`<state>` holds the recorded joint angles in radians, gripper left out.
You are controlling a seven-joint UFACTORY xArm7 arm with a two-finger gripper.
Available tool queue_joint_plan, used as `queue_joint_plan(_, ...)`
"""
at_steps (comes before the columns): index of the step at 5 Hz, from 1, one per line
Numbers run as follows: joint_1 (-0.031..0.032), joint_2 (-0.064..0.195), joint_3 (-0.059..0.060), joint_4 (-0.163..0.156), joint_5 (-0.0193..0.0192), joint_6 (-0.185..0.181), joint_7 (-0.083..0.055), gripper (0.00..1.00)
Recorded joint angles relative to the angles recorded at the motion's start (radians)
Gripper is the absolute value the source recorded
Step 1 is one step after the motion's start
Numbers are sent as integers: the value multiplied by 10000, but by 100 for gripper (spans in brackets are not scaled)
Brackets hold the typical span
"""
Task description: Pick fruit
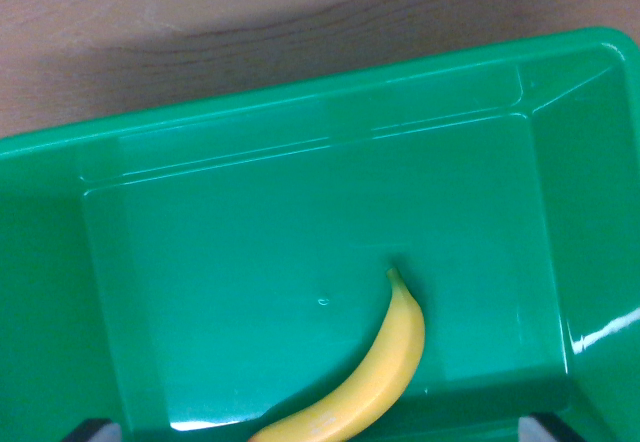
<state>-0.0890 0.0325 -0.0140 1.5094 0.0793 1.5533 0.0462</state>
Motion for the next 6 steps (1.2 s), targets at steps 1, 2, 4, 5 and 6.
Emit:
queue_joint_plan(1, 20, 52, 3, -308, -50, -291, 238, 0)
queue_joint_plan(2, 20, 52, 3, -308, -50, -291, 238, 0)
queue_joint_plan(4, 41, 108, 7, -636, -103, -600, 490, 0)
queue_joint_plan(5, 66, 173, 11, -1021, -166, -963, 787, 0)
queue_joint_plan(6, 66, 173, 11, -1021, -166, -963, 787, 0)
